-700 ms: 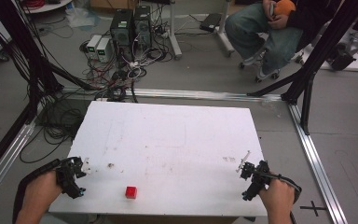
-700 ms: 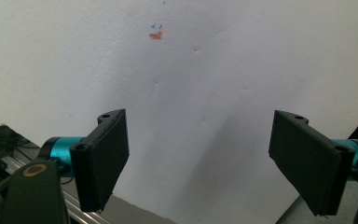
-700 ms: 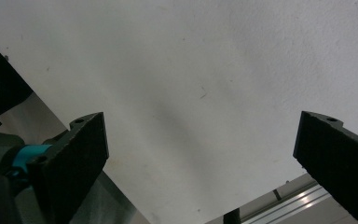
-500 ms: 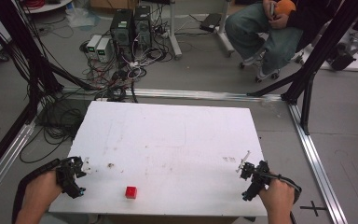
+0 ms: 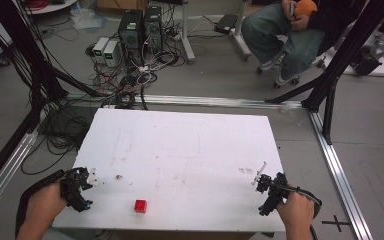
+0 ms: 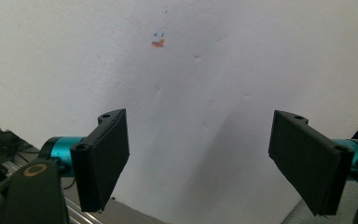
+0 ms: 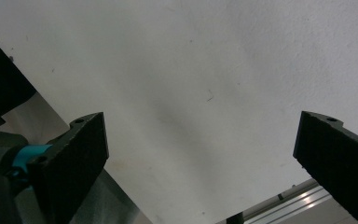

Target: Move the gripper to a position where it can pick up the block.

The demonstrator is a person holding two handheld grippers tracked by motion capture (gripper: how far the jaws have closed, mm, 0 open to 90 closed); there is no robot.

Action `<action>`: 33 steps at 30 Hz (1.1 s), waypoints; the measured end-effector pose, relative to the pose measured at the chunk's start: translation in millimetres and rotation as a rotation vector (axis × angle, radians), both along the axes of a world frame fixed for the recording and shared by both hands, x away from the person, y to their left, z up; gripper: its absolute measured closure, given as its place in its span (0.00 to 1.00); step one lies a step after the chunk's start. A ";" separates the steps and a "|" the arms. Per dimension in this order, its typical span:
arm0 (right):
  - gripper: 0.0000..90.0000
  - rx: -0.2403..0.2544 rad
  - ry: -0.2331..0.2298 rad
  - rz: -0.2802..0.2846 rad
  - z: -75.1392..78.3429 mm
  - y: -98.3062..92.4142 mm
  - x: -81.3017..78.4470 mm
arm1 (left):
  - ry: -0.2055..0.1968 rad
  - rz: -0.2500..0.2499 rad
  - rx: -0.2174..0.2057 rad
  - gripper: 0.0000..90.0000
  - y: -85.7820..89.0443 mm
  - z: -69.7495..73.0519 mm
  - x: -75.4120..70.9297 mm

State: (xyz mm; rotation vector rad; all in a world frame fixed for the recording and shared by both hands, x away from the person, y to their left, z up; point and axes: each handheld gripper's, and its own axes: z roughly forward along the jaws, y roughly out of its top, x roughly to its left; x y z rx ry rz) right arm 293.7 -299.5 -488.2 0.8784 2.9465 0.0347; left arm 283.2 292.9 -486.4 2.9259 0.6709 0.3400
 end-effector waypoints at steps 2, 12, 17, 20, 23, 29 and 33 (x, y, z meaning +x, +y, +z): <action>0.03 -0.002 0.007 0.001 -0.3 -0.3 -0.5 | -0.005 -0.001 -0.008 0.23 -1.7 0.9 0.1; 0.03 0.008 -0.003 -0.006 3.3 -4.0 -2.9 | -0.001 -0.040 0.002 0.23 -7.6 0.3 -0.4; 0.03 0.023 -0.001 -0.012 1.2 -5.3 -2.4 | 0.017 -0.115 0.001 0.23 -14.2 -3.4 -3.2; 0.03 0.025 -0.005 -0.014 1.8 -6.0 -2.8 | 0.028 -0.142 0.013 0.24 -18.1 -4.4 -2.8; 0.03 0.042 -0.015 -0.019 3.7 -8.0 -3.6 | 0.024 -0.177 0.017 0.24 -27.8 -0.8 -1.9; 0.03 0.055 -0.017 -0.010 4.4 -10.2 -4.3 | 0.025 -0.231 0.035 0.24 -44.5 1.0 -1.4; 0.03 0.062 -0.024 -0.005 5.7 -10.7 -4.6 | 0.028 -0.258 0.033 0.24 -51.1 2.3 -1.0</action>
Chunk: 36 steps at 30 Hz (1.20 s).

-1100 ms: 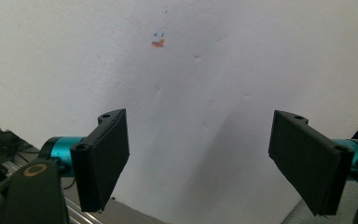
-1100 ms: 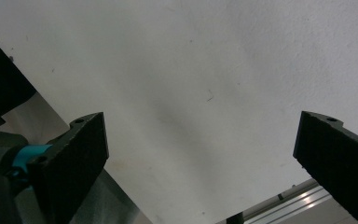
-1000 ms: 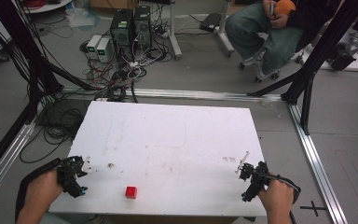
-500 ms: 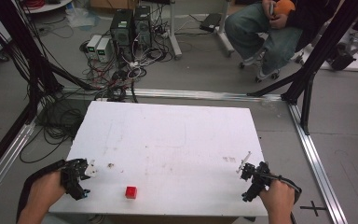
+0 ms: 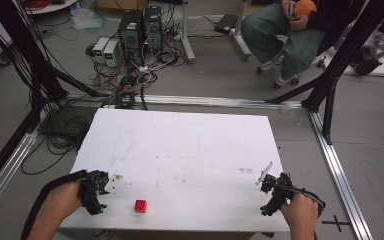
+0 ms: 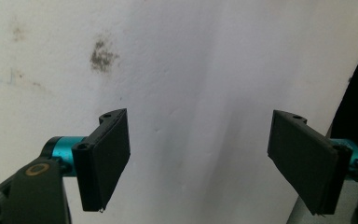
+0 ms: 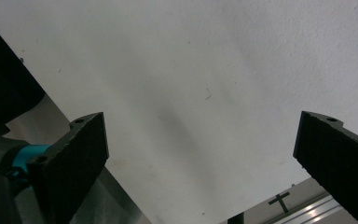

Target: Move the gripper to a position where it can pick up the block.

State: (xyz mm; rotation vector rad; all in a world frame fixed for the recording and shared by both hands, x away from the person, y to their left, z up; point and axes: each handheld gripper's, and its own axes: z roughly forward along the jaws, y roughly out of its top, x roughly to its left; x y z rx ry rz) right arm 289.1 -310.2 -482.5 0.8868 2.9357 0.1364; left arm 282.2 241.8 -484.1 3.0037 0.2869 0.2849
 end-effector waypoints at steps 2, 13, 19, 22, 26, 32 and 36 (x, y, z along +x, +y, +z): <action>0.03 0.001 0.000 -0.001 0.3 0.5 -0.5 | 0.003 -0.004 -0.006 0.24 -3.1 0.7 0.3; 0.03 -0.006 0.000 0.008 0.7 3.0 1.0 | 0.025 -0.071 -0.021 0.24 -17.6 5.9 0.1; 0.03 -0.002 0.002 0.010 0.5 3.6 1.0 | 0.035 -0.116 -0.005 0.24 -32.2 5.5 -0.8; 0.03 0.002 -0.006 0.008 1.3 2.7 0.7 | 0.051 -0.137 -0.019 0.24 -41.3 5.6 -0.7; 0.03 0.004 -0.006 0.010 1.1 1.7 0.6 | 0.059 -0.149 -0.010 0.24 -47.8 5.4 -0.8; 0.03 0.007 -0.007 0.008 1.8 2.5 0.6 | 0.076 -0.203 -0.012 0.24 -61.2 5.6 -1.2; 0.03 0.007 -0.009 0.011 2.1 2.5 0.7 | 0.087 -0.232 -0.010 0.24 -68.8 3.4 -2.3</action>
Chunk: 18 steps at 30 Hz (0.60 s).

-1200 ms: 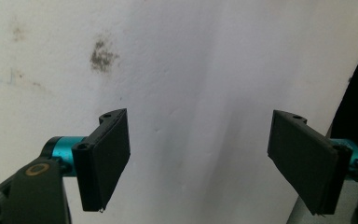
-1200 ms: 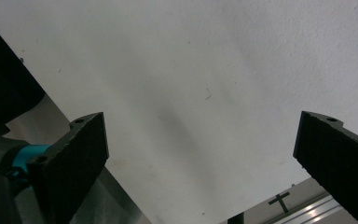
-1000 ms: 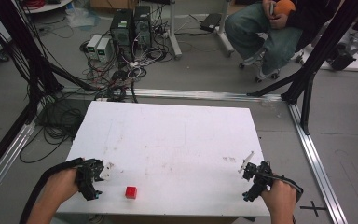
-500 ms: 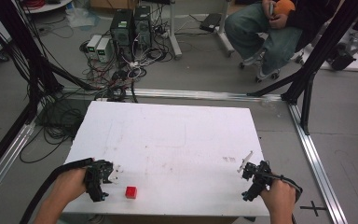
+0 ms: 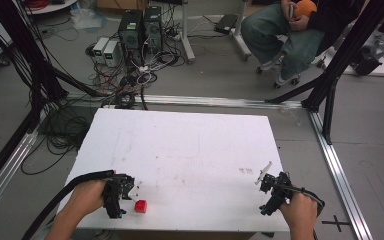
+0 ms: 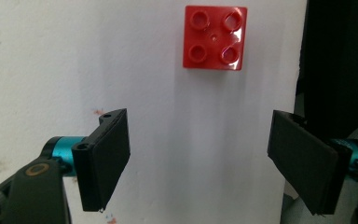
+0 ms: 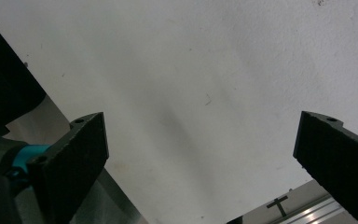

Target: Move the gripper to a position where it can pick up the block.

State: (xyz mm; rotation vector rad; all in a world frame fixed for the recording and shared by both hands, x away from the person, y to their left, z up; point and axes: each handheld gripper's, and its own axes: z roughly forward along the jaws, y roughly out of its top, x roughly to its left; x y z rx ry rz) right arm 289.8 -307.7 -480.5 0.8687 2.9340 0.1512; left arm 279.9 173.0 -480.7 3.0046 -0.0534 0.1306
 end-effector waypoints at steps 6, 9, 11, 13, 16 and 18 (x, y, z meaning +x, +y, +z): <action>0.03 0.000 -0.001 -0.005 0.6 0.4 -0.3 | 0.014 -0.041 0.010 0.24 -11.0 -4.8 -1.9; 0.03 -0.001 -0.002 -0.002 0.6 0.8 -0.1 | 0.021 -0.057 0.015 0.24 -17.2 -6.7 -2.0; 0.03 0.001 0.000 0.001 0.4 1.2 0.1 | 0.023 -0.067 0.019 0.24 -21.2 -8.1 -2.1; 0.03 0.002 0.000 0.000 0.4 1.7 -0.1 | 0.020 -0.074 0.019 0.24 -24.6 -9.0 -2.1; 0.03 0.002 0.001 0.003 0.1 1.4 0.2 | 0.021 -0.091 0.025 0.24 -31.1 -11.6 -1.9; 0.03 0.003 0.002 0.000 0.2 1.1 0.0 | 0.026 -0.101 0.031 0.24 -34.2 -13.6 -2.0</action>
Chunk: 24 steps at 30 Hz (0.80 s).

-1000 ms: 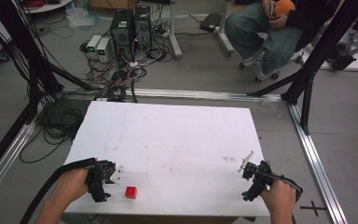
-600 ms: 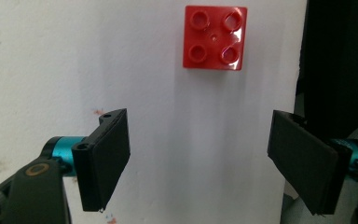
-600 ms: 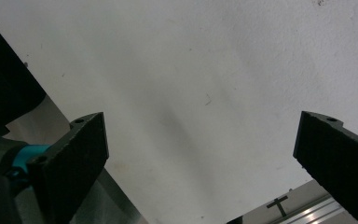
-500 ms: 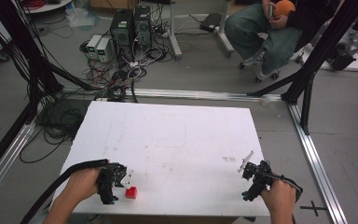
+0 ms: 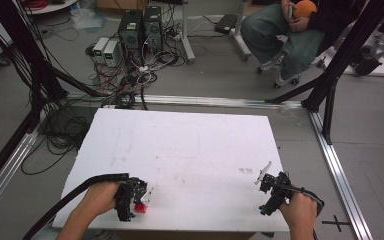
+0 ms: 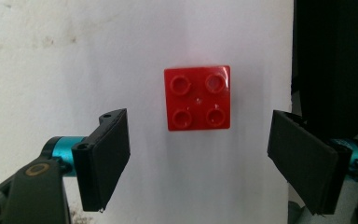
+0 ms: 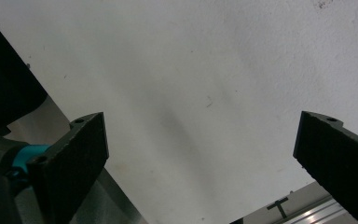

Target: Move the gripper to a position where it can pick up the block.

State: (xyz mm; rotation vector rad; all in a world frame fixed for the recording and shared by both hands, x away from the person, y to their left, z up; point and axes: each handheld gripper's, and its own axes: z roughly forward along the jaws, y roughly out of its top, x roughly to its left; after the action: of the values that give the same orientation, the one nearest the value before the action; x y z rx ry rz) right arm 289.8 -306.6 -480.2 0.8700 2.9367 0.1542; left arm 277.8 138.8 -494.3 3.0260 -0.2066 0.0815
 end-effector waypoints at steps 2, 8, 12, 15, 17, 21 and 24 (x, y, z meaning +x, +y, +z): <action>0.03 0.003 -0.002 0.000 0.2 -0.6 -0.2 | 0.004 -0.006 0.002 0.24 -2.6 -2.6 -0.3; 0.03 0.005 0.001 0.003 -0.3 -1.4 -0.1 | 0.010 -0.022 0.015 0.24 -9.4 -10.1 0.0; 0.03 0.007 0.002 0.002 -0.5 -1.6 -0.1 | 0.005 -0.027 0.024 0.24 -11.9 -14.4 1.4; 0.03 0.005 0.002 0.002 -0.3 -1.5 -0.1 | 0.003 -0.026 0.030 0.24 -12.1 -16.1 1.7; 0.03 0.009 0.002 -0.001 -0.7 -1.4 -0.1 | 0.003 -0.030 0.034 0.24 -12.6 -16.6 2.0; 0.03 0.008 0.005 -0.001 -1.3 -0.9 0.0 | 0.006 -0.028 0.033 0.24 -13.0 -17.3 1.6; 0.03 0.009 0.001 0.002 -0.8 -0.7 0.0 | 0.006 -0.033 0.034 0.24 -12.7 -14.6 1.0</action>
State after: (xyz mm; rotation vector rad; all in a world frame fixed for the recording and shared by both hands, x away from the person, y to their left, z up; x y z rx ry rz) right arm 289.8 -307.3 -481.0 0.8689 2.9400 0.1677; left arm 278.9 126.1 -508.9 3.0546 -0.2606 0.0670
